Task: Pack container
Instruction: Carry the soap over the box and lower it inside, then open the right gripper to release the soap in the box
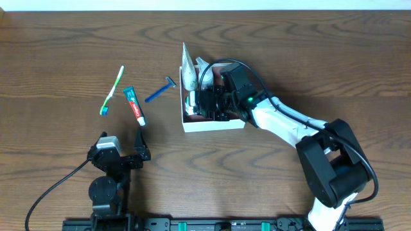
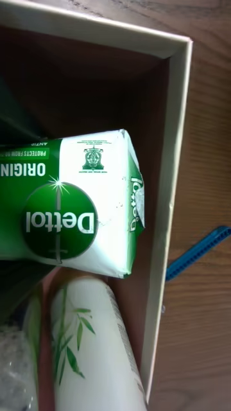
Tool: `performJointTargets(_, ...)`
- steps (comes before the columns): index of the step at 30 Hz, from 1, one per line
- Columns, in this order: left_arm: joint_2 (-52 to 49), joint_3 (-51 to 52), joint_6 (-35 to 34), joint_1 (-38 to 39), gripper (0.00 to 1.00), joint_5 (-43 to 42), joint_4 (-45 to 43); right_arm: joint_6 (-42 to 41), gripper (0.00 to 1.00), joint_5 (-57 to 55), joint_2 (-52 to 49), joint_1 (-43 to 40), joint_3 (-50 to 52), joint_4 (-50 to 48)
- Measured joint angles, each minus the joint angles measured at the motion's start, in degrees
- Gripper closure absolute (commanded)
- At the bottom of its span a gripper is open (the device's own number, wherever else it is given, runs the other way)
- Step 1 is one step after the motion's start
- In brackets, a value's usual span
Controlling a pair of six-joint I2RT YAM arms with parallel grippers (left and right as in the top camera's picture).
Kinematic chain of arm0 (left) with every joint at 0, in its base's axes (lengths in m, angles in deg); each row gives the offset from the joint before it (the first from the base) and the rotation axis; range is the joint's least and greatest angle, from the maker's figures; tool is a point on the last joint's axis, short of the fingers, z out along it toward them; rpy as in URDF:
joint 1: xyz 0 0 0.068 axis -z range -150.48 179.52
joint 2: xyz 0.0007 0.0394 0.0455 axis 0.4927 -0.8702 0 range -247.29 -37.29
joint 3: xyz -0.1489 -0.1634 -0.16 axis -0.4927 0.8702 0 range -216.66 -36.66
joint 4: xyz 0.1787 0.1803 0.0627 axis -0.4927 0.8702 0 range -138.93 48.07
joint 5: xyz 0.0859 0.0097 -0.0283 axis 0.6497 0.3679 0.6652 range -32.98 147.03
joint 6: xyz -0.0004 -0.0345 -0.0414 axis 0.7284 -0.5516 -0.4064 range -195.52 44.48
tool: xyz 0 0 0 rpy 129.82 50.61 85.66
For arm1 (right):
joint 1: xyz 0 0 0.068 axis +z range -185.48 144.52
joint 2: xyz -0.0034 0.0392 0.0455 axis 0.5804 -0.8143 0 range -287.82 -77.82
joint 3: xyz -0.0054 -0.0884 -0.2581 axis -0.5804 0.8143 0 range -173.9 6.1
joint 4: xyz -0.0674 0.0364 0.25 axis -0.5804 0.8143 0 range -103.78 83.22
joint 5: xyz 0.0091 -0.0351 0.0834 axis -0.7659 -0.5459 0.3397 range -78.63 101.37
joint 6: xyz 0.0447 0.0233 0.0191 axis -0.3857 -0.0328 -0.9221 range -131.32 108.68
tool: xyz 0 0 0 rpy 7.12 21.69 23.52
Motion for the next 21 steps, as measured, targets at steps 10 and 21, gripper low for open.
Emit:
performJointTargets(10,0.00,0.00,0.00,0.00,0.02,0.00,0.00,-0.02,0.87,0.00,-0.15,0.00,0.00,-0.66)
performJointTargets(21,0.00,0.00,0.00,0.00,0.02,0.00,0.00,0.00,0.75,0.13,-0.92,0.02,0.00,-2.19)
